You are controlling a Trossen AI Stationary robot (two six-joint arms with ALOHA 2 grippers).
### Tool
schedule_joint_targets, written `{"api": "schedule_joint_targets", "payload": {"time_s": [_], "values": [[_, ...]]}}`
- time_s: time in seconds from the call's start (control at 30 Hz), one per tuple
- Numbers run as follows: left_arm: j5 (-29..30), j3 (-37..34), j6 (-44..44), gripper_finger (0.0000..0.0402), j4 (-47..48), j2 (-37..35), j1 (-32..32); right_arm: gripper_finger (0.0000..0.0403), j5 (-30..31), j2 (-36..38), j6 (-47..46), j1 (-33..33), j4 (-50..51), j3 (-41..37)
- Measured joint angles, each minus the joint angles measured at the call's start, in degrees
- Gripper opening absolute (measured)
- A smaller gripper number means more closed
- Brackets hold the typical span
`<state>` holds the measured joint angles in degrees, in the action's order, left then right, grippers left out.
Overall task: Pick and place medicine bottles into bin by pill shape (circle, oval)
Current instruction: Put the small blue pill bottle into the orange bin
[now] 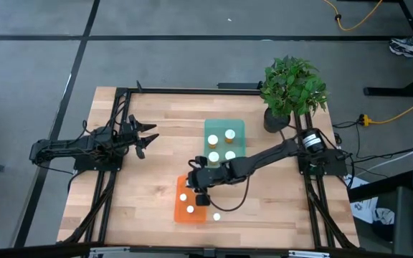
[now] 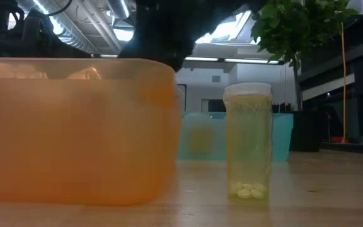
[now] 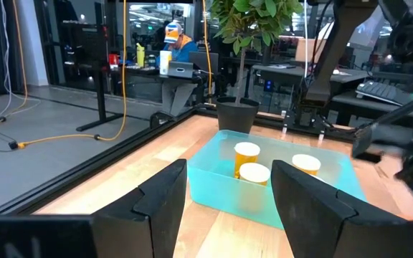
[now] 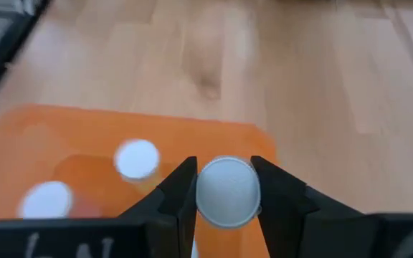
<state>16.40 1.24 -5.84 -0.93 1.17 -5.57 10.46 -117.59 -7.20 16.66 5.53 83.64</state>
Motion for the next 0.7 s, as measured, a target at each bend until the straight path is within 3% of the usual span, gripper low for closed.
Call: {"api": "schedule_joint_targets", "payload": {"time_s": [0.7], "values": [[0.0, 0.0, 0.0, 0.0195, 0.0, 0.0, 0.0, 0.0125, -0.1, -3.8, -0.2, 0.0, -2.8, -0.1]]}}
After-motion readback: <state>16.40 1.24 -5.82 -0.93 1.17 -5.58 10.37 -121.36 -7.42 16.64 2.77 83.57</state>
